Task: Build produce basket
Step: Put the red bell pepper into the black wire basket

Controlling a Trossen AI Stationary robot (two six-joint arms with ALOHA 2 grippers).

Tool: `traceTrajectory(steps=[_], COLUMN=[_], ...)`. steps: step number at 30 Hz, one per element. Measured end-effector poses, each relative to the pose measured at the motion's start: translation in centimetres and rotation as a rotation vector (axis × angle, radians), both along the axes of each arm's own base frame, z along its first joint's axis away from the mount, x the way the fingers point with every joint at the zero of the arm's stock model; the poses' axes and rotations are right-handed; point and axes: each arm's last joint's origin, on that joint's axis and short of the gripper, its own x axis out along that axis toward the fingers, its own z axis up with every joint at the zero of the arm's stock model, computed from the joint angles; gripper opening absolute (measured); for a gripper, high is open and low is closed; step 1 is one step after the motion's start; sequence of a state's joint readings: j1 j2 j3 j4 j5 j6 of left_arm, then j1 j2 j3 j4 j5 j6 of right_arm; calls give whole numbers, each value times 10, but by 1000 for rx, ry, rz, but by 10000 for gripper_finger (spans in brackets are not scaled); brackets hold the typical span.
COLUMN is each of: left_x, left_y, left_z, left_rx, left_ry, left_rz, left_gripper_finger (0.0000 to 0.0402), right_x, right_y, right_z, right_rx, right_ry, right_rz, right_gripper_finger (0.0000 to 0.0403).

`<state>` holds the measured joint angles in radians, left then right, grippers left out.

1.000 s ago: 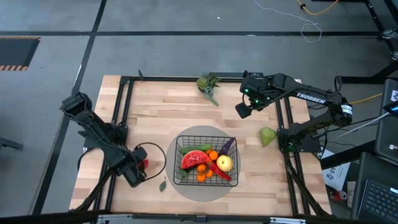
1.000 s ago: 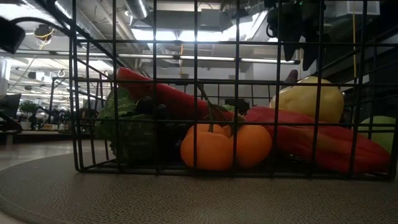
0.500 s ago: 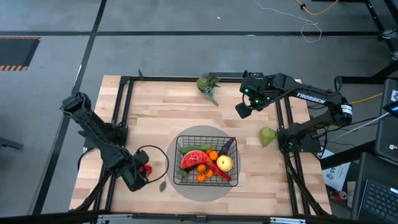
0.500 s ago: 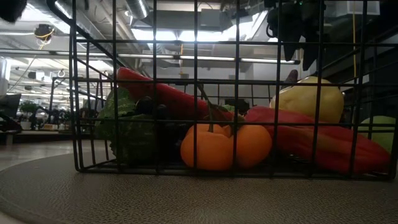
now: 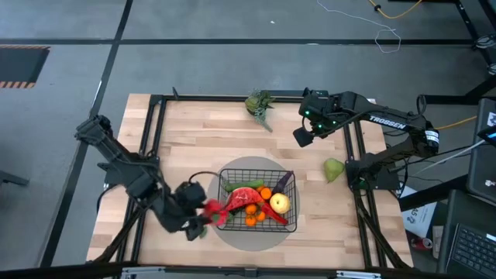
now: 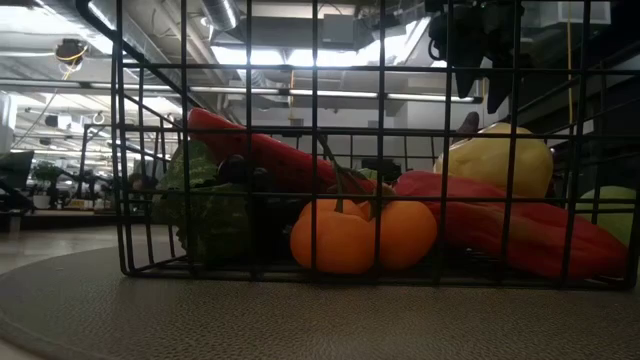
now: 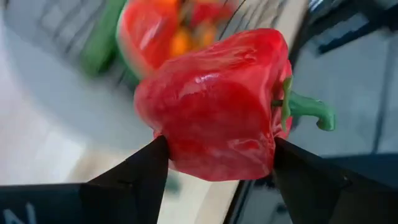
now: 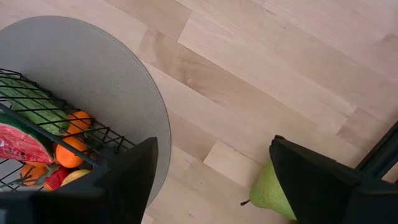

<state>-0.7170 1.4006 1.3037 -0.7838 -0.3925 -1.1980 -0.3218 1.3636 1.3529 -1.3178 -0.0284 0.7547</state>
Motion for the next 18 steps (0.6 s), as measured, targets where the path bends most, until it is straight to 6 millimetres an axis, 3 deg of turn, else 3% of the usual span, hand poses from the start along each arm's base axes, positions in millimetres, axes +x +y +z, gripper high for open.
traceTrajectory(steps=[6,9,18], left_x=[32,49,69], left_y=[20,32,56], left_z=[16,15,13], left_rx=[75,114,158], left_ry=[-213,-242,-261], left_rz=[-13,-13,-3], left_gripper_finger=[247,247,288], right_x=[0,0,0], right_y=[0,0,0], right_z=[0,0,0], right_rx=[0,0,1], right_ry=[0,0,3], right_rz=[0,0,3], right_gripper_finger=[309,309,309])
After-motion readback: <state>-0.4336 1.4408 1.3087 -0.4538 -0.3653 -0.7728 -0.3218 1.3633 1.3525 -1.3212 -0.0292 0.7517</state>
